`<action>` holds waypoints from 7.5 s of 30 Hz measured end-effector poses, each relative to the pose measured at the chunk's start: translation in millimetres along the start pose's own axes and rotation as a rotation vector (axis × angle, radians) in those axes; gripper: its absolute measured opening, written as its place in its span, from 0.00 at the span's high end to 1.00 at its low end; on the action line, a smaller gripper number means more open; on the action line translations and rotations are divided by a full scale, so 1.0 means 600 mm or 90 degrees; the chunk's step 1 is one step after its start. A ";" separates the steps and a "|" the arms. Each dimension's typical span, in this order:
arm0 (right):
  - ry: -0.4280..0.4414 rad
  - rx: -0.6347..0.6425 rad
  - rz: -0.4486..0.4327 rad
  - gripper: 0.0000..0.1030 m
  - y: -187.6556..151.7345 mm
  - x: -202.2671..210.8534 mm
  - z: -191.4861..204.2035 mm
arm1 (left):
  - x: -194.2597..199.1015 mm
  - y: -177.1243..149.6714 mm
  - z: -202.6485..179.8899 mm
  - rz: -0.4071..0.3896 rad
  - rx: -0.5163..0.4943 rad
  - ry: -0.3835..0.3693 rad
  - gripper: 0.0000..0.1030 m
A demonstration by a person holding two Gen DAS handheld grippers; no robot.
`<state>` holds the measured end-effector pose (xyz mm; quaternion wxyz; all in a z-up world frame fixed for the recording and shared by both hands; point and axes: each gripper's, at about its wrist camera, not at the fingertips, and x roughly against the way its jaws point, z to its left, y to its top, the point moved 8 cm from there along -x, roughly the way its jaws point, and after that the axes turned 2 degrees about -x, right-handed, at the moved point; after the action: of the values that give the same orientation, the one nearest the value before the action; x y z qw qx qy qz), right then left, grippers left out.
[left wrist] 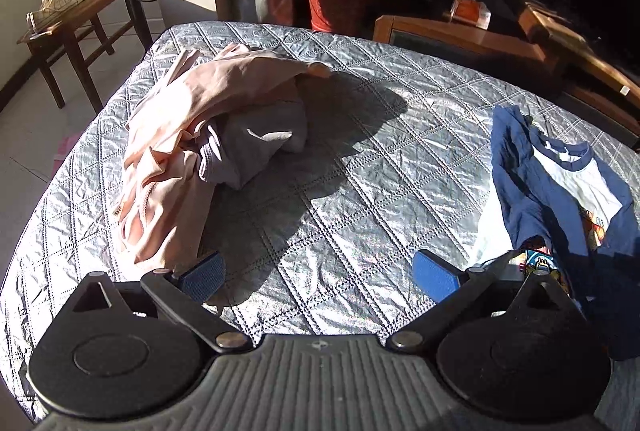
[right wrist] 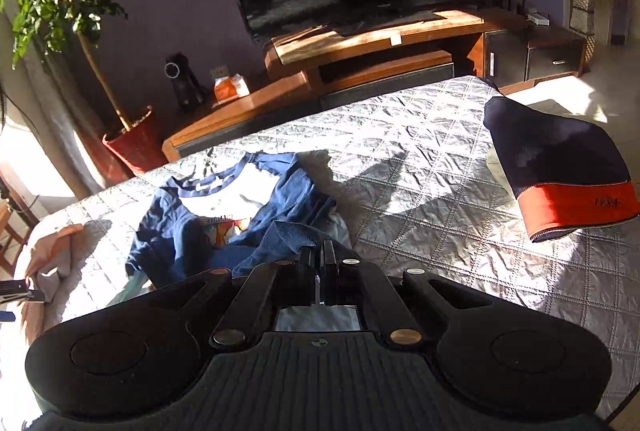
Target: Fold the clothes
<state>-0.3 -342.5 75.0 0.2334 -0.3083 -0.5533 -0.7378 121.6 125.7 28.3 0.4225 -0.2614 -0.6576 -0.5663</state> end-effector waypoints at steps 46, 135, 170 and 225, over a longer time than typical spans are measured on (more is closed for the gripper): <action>0.108 -0.011 -0.163 0.35 -0.081 -0.169 0.132 | -0.145 -0.050 -0.154 0.116 0.273 -0.260 0.02; 0.069 0.100 -0.013 0.22 -0.116 -0.242 0.149 | -0.153 -0.002 -0.098 -0.039 0.472 -0.203 0.35; 0.048 -0.032 0.089 0.59 -0.149 -0.118 -0.047 | -0.076 -0.010 -0.134 0.046 0.278 -0.194 0.25; 0.399 0.295 0.100 0.47 -0.209 -0.192 0.367 | -0.086 -0.073 -0.252 -0.328 -0.863 0.010 0.26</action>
<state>37.9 -95.5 -48.2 0.5099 -0.0488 -0.5819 -0.6317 150.9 -23.0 -38.2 0.0254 -0.2984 -0.1997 -0.9330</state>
